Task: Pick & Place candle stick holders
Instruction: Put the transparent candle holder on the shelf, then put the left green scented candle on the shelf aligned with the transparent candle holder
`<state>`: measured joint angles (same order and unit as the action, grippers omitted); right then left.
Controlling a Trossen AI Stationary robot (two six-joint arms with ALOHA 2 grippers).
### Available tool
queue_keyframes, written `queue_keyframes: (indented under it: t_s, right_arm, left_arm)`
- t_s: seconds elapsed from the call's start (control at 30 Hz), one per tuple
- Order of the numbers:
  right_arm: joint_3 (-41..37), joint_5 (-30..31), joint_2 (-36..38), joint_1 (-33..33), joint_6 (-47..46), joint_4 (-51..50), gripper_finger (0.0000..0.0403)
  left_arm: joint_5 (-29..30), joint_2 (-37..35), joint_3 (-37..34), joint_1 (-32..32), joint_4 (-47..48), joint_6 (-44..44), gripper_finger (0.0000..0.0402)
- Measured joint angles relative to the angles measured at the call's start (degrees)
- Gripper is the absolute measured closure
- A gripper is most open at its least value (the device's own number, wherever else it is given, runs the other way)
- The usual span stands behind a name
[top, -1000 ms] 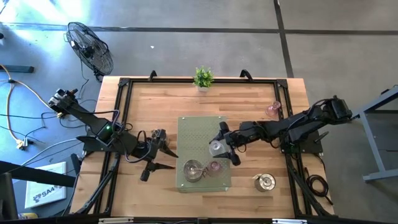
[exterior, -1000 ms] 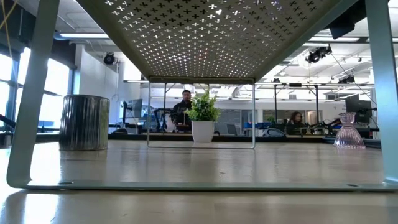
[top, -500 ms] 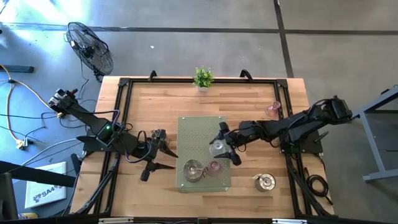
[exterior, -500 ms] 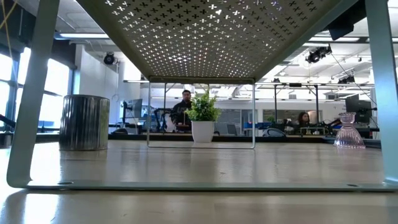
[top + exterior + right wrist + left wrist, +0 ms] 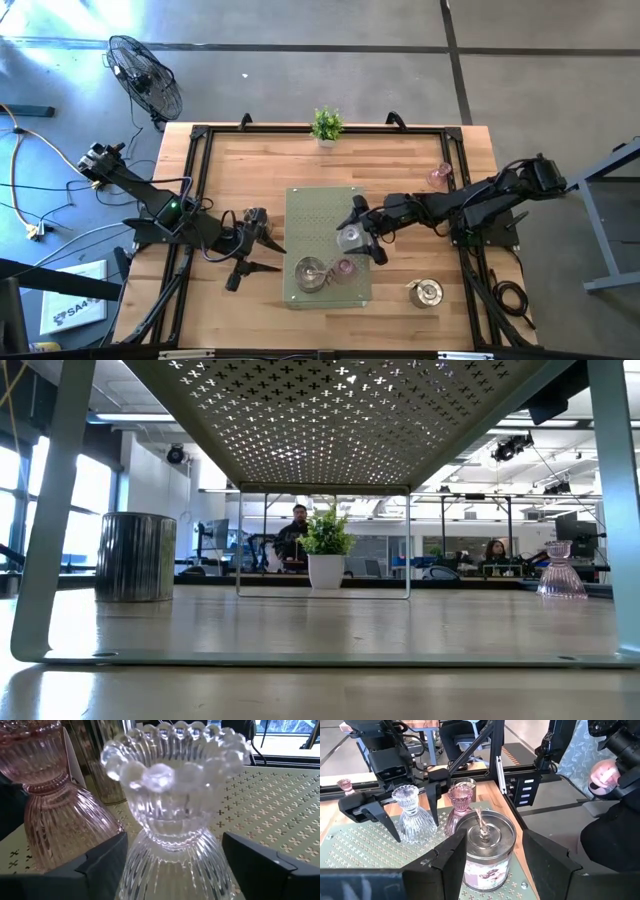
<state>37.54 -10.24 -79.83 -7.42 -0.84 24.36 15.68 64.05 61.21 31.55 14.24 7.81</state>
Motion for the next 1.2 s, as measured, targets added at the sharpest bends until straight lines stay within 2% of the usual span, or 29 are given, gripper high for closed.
queue_keyframes:
  t_s: [0.2,0.3,0.4,0.83,1.2]
  right_arm:
    - [-0.02,0.57,0.0,0.0,0.26,0.01,0.0021]
    - [-0.07,2.51,-0.01,-0.02,0.73,2.14,0.0006]
    - [-0.08,4.16,-0.01,-0.01,0.99,5.6,0.0005]
    - [-0.09,3.28,-0.04,0.09,2.33,12.54,0.0008]
    - [-0.09,-3.21,-0.04,0.09,6.0,17.92,0.0008]
  left_arm:
    - [0.0,0.0,0.0,0.0,0.81,0.22,0.0215]
    - [0.0,0.0,0.0,0.0,0.97,0.41,0.0215]
    - [0.0,-0.02,0.0,0.0,0.96,0.66,0.0215]
    - [0.02,0.0,0.0,-0.01,2.69,1.73,0.0215]
    - [0.04,0.0,0.0,-0.02,2.65,1.68,0.0215]
